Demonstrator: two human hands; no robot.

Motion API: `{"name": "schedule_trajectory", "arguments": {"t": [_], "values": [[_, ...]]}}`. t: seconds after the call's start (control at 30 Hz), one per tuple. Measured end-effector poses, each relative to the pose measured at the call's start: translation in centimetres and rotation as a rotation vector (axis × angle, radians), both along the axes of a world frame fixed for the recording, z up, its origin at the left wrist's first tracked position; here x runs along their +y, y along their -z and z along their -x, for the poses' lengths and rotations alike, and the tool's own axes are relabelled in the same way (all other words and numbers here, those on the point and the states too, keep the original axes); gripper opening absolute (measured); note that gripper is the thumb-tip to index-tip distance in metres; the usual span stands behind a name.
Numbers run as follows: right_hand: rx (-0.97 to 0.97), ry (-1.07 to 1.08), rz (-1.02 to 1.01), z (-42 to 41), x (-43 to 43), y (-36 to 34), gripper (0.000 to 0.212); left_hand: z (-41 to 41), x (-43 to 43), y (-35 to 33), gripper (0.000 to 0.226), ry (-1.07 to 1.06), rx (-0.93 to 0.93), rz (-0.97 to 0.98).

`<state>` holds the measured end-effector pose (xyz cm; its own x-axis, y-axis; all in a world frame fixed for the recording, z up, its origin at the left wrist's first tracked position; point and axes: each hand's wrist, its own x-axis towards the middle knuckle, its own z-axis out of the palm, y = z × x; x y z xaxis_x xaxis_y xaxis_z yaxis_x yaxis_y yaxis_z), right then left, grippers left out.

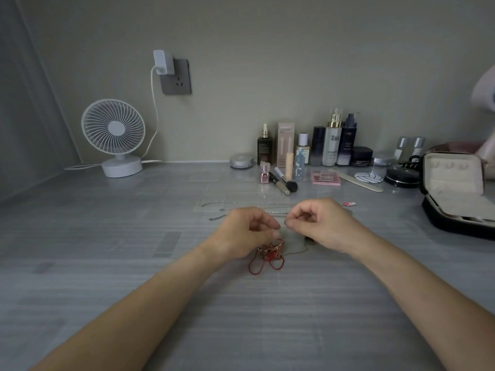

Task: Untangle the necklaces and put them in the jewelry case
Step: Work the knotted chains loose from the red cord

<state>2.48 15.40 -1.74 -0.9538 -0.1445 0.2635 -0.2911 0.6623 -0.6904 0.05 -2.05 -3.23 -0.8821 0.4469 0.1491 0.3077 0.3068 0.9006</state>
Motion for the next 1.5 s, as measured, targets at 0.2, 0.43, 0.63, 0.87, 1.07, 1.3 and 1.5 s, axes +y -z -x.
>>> {"name": "schedule_trajectory", "arguments": {"t": [0.2,0.43,0.63,0.87,1.07,1.3,1.5], "values": [[0.035,0.026,-0.04,0.3,-0.1,0.4,0.02,-0.1,0.7,0.8,0.015,-0.035,0.108,0.107],[0.056,0.054,-0.102,0.1,0.1,0.0,0.008,0.3,0.2,0.6,0.016,-0.167,0.182,0.112],[0.077,0.113,-0.2,-0.2,0.0,-0.1,0.005,0.5,0.2,0.7,0.016,-0.216,0.29,0.174],[0.105,0.124,-0.329,-0.7,-0.3,-0.3,0.01,0.2,0.3,0.7,0.012,-0.229,0.319,0.217],[0.114,0.087,-0.204,-0.9,-0.8,-0.5,0.01,-0.8,1.1,0.4,0.005,-0.144,0.279,0.193],[0.133,0.125,-0.177,-0.5,-0.5,-0.3,0.009,-0.3,0.8,0.6,0.012,-0.192,0.27,0.171],[0.086,0.079,-0.101,-0.2,-0.3,0.0,0.003,0.2,0.7,0.6,0.012,-0.21,0.274,0.126]]}}
